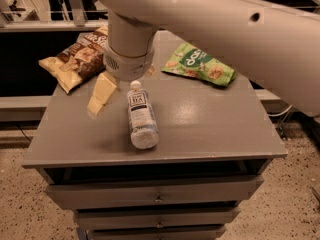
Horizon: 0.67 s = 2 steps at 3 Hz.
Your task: Place blue plastic bottle upright
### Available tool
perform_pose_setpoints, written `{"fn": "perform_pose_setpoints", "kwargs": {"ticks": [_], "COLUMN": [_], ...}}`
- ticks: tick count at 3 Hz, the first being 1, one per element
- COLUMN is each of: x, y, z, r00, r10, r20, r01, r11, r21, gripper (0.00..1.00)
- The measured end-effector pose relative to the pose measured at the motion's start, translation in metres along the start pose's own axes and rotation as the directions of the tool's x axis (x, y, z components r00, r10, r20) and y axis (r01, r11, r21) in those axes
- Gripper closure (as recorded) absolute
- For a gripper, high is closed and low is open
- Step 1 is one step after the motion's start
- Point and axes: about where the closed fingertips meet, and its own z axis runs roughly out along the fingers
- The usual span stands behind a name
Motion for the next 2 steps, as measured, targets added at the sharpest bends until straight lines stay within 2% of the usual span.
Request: {"fn": "perform_pose_setpoints", "kwargs": {"ticks": [1,2], "x": [-0.007,-0.006], "y": [0.002,-0.003], "z": [0.019,0.030], "r00": [0.990,0.966], "r10": [0.137,0.255], "r20": [-0.026,-0.040], "r01": [-0.136,-0.250], "r11": [0.9899,0.9627], "r21": [0.039,0.103], "gripper": [0.00,0.00]}}
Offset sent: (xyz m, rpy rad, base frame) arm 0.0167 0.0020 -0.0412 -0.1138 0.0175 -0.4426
